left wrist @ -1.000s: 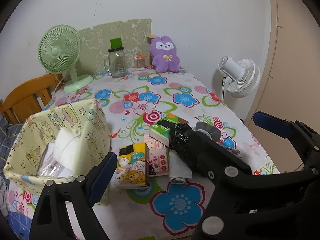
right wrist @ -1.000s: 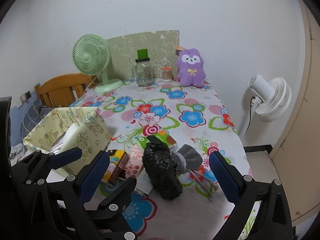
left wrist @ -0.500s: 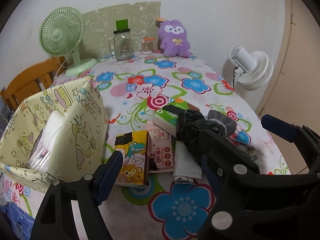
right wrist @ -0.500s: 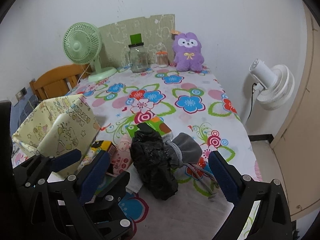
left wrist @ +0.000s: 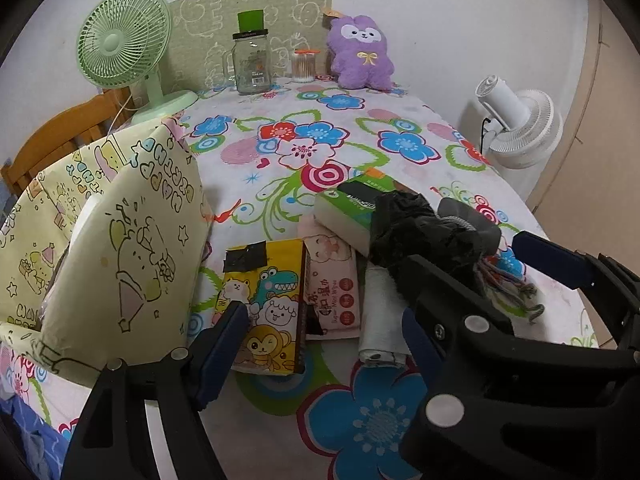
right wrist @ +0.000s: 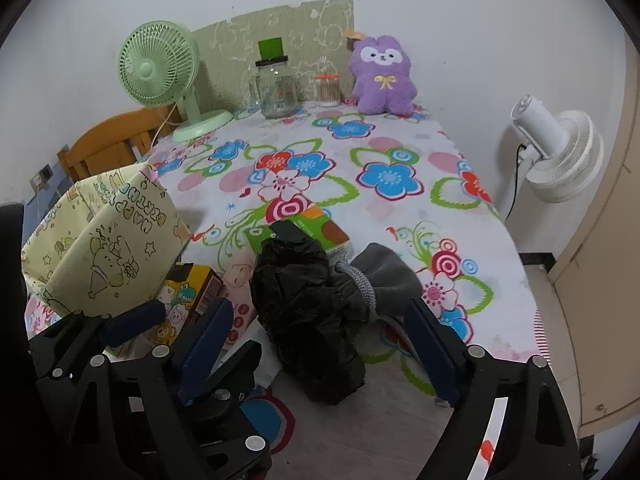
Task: Organize soft objects
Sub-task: 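Grasp the black plastic bag with the right gripper while the left gripper approaches the cartoon snack box, then close the left gripper on the cartoon snack box while the right gripper holds the black bag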
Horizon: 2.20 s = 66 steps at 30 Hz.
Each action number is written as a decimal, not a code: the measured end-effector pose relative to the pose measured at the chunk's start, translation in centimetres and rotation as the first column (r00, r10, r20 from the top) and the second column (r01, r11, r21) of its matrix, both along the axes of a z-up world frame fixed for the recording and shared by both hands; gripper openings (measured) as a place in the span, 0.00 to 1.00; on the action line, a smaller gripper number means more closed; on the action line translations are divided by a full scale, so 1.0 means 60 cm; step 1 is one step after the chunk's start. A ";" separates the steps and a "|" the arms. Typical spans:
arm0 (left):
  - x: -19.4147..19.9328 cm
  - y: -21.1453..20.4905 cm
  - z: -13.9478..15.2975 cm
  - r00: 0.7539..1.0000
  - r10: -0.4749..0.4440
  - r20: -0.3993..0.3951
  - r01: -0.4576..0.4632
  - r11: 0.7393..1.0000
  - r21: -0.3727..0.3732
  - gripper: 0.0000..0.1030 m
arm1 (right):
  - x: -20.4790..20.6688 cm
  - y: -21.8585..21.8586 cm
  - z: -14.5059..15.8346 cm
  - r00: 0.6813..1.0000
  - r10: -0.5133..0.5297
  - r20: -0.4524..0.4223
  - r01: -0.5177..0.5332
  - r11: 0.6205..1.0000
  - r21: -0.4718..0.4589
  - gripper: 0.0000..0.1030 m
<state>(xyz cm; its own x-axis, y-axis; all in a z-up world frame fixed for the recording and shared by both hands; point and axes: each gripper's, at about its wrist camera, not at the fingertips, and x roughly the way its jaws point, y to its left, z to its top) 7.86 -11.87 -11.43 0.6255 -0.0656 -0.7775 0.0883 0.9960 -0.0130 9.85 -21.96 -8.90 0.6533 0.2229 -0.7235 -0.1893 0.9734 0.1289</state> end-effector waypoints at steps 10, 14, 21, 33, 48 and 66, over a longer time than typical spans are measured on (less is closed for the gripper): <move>0.002 -0.003 -0.008 1.000 -0.009 0.004 0.009 1.000 0.023 0.81 | 0.013 0.010 -0.027 0.997 0.035 -0.069 -0.033 0.999 0.032 0.49; -0.001 -0.003 -0.007 1.000 -0.012 0.007 0.012 1.000 0.014 0.81 | 0.012 0.010 -0.027 0.997 0.033 -0.070 -0.030 0.999 0.034 0.43; -0.012 -0.002 -0.004 1.000 -0.019 0.007 0.019 1.000 -0.019 0.77 | 0.004 0.009 -0.024 0.997 0.040 -0.065 -0.037 0.999 0.039 0.41; -0.038 -0.012 0.005 0.998 -0.052 0.026 0.054 0.997 -0.056 0.70 | -0.021 0.001 -0.012 0.999 0.016 -0.040 -0.015 1.000 0.020 0.41; -0.060 0.025 0.005 0.996 0.062 0.066 -0.059 0.997 -0.051 0.83 | -0.045 0.026 0.000 0.999 0.039 -0.006 -0.039 0.999 0.023 0.41; -0.035 0.035 -0.025 0.997 0.079 -0.002 -0.078 0.993 -0.088 0.53 | -0.033 0.036 -0.020 0.998 0.027 -0.049 -0.027 1.000 0.002 0.42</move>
<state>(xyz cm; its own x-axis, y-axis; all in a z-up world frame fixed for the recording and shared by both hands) 5.78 -9.79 -12.92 0.6328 -0.0845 -0.7697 0.0100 0.9948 -0.1009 7.87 -19.78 -10.08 0.6108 0.2411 -0.7542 -0.2086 0.9678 0.1405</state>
